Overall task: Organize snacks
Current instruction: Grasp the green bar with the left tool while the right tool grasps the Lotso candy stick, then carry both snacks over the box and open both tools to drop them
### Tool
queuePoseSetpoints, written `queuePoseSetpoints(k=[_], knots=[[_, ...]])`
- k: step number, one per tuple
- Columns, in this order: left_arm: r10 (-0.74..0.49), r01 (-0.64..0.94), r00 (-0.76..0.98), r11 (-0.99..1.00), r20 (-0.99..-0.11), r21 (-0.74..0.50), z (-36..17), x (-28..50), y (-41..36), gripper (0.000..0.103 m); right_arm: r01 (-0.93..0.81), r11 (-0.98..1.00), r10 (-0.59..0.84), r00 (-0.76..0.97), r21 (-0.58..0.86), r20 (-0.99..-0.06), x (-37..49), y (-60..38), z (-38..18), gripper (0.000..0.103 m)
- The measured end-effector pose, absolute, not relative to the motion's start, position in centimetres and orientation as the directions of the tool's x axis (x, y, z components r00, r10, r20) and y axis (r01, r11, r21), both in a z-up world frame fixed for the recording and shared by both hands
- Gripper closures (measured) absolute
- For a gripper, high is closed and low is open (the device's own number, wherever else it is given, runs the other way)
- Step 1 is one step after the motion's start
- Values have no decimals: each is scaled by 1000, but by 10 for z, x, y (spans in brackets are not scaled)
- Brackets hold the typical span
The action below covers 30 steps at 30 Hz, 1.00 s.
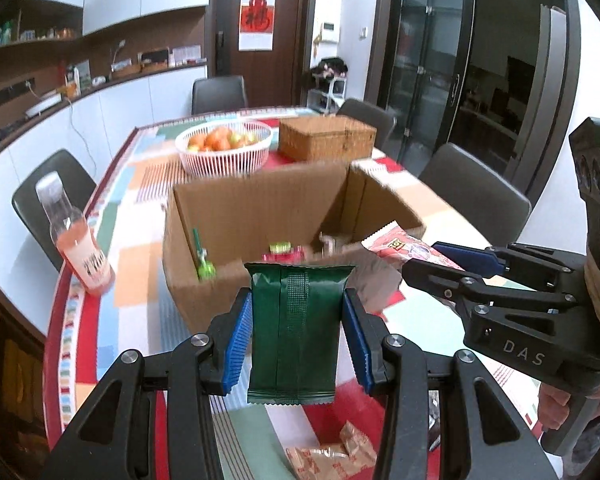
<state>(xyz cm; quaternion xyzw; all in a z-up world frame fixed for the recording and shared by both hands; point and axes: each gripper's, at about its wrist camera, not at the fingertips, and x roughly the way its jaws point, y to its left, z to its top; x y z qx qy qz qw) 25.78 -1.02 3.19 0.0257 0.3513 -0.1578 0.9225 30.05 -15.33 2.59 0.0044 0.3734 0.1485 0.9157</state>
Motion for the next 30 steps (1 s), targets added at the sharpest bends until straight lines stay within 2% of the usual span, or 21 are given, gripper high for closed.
queuePoseSetpoints(k=[11, 18, 25, 26, 27, 30], knots=[[-251, 306, 753, 952, -609, -14, 67, 289, -18, 59, -264, 957, 280, 722, 122, -632, 332, -154, 57, 71], [-230, 283, 751, 959, -619, -12, 70, 319, -17, 59, -271, 956, 282, 728, 116, -624, 359, -150, 68, 71], [-202, 256, 736, 967, -646, -11, 64, 352, -16, 59, -266, 955, 285, 700, 131, -655, 395, -147, 61, 71], [-197, 248, 734, 969, -651, -13, 63, 357, -15, 57, -262, 956, 282, 698, 132, -658, 398, -147, 59, 71], [-182, 234, 732, 972, -656, -9, 62, 361, -15, 50, -260, 957, 279, 697, 130, -660, 402, -147, 58, 71], [-162, 204, 736, 979, -658, -13, 58, 363, -9, 46, -239, 965, 250, 696, 111, -673, 409, -146, 53, 66]])
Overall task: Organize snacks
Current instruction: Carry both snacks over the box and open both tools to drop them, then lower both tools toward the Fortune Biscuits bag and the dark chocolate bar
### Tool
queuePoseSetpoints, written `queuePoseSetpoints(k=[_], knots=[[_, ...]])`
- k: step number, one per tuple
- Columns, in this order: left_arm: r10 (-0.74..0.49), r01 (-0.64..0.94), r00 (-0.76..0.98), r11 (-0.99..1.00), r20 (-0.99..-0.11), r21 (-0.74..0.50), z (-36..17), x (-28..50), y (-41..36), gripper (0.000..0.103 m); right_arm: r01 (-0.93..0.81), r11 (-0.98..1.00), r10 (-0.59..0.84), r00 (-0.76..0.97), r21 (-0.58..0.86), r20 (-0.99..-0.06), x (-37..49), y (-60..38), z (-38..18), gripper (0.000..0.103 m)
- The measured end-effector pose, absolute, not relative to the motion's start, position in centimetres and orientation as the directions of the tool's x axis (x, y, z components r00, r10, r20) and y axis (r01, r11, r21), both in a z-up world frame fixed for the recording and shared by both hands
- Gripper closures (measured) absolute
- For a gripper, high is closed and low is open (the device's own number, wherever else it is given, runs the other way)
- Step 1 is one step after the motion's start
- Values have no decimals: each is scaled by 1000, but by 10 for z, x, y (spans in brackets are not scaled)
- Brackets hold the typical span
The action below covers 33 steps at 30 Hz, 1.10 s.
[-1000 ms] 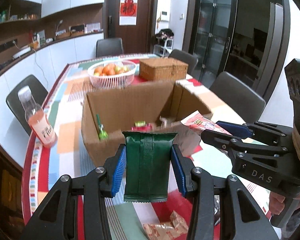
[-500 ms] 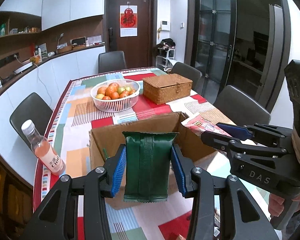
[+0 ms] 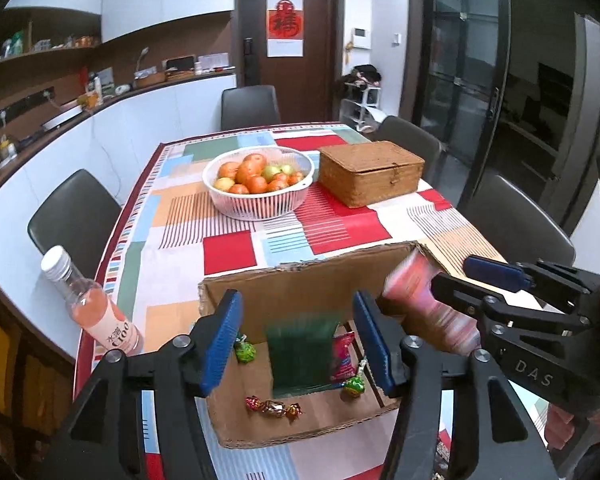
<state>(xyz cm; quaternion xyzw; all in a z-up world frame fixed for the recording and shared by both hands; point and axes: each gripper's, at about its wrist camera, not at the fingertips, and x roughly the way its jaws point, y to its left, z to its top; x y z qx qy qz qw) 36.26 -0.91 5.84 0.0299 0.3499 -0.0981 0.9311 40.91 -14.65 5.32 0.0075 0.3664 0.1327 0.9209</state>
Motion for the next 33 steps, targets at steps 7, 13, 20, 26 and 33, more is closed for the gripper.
queuePoseSetpoints(k=[7, 13, 20, 26, 33], knots=[[-175, 235, 738, 972, -652, 6, 43, 322, -15, 40, -230, 970, 221, 726, 73, -652, 379, -154, 46, 55], [-214, 284, 721, 959, -659, 0, 33, 284, -24, 39, -250, 966, 229, 715, 64, -661, 342, -161, 35, 55], [-217, 322, 705, 946, -675, 32, 24, 246, -30, 36, -277, 961, 216, 681, 26, -700, 305, -166, 20, 56], [-218, 354, 669, 934, -710, 47, 7, 219, -32, 30, -295, 955, 221, 648, 27, -729, 279, -166, 6, 55], [-202, 369, 615, 928, -762, 52, -25, 189, -34, 28, -276, 961, 192, 595, 26, -781, 248, -168, -20, 55]])
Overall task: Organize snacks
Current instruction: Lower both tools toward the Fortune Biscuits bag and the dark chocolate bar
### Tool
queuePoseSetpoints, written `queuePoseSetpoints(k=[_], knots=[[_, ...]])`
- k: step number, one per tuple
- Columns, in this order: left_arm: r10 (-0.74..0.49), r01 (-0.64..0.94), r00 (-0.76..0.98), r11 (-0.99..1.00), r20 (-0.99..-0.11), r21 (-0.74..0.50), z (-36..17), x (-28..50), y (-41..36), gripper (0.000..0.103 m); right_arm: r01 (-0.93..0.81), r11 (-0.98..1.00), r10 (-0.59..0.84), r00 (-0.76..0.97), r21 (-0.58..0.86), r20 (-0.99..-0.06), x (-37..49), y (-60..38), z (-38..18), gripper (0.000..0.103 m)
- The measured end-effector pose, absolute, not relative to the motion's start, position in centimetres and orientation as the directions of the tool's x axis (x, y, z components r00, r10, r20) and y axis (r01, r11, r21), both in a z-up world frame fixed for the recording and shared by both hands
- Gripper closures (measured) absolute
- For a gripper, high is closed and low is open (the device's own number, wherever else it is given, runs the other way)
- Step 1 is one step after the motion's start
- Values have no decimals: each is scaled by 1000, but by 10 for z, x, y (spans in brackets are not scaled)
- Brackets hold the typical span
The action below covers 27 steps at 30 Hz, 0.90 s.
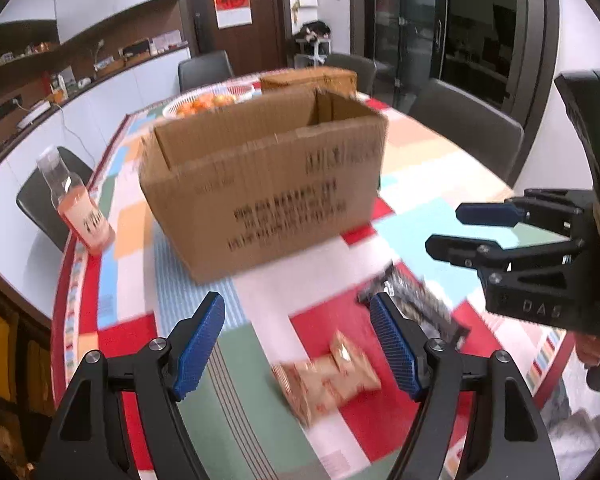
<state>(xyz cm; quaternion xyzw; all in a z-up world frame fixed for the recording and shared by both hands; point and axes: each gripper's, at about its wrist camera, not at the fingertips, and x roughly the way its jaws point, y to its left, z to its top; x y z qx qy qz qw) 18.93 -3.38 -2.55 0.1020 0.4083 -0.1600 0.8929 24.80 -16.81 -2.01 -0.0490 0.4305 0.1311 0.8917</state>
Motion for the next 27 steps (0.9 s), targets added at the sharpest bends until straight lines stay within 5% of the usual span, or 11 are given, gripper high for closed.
queuePoseSetpoints(k=[27], knots=[[-148, 512, 438, 852, -887, 110, -111, 189, -45, 22, -322, 946, 177, 403, 42, -898, 249, -154, -94, 55]])
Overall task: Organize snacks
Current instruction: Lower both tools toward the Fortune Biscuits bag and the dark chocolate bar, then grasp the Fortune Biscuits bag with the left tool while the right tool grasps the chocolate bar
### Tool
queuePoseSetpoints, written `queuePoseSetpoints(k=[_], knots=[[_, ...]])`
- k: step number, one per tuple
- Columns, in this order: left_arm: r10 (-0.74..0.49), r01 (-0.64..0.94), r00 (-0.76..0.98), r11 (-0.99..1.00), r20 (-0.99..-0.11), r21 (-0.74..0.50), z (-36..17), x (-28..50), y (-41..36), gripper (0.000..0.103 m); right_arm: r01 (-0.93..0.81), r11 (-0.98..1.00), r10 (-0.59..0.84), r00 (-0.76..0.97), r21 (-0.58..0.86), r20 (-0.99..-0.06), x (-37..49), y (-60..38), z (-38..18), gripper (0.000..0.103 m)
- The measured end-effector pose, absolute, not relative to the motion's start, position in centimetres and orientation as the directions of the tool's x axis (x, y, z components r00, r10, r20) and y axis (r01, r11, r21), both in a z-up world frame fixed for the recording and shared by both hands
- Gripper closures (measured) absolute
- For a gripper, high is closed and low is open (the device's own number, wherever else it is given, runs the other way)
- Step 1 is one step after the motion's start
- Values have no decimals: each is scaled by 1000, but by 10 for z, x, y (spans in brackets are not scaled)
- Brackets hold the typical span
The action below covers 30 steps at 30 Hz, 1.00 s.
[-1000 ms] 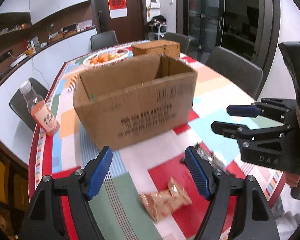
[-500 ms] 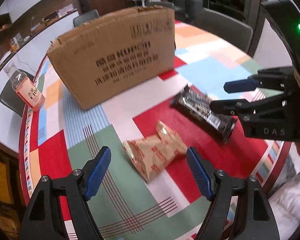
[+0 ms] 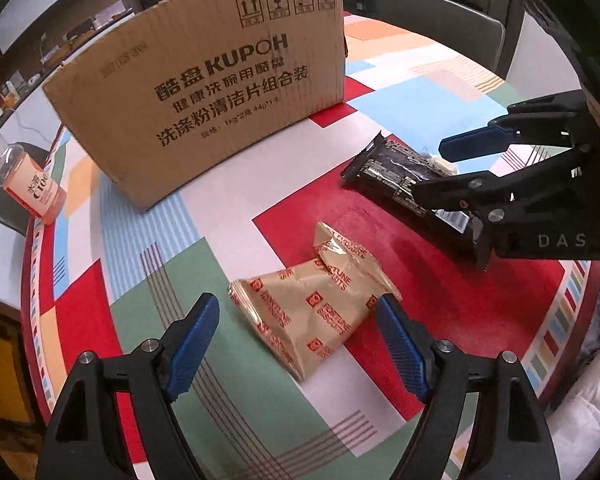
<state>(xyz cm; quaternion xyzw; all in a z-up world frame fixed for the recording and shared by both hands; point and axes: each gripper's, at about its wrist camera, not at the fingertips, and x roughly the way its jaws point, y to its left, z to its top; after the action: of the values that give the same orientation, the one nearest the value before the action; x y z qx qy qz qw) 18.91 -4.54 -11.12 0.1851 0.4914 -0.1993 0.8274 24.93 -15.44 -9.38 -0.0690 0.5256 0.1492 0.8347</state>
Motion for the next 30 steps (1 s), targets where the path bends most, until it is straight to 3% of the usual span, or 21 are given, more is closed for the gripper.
queuePoseSetpoints(k=[19, 30], knots=[[-229, 379, 397, 923, -889, -68, -120, 232, -33, 28, -355, 933, 180, 344, 50, -922, 285, -144, -110, 55], [-226, 330, 403, 940, -887, -90, -126, 248, -33, 28, -340, 939, 172, 320, 57, -932, 299, -140, -125, 48]])
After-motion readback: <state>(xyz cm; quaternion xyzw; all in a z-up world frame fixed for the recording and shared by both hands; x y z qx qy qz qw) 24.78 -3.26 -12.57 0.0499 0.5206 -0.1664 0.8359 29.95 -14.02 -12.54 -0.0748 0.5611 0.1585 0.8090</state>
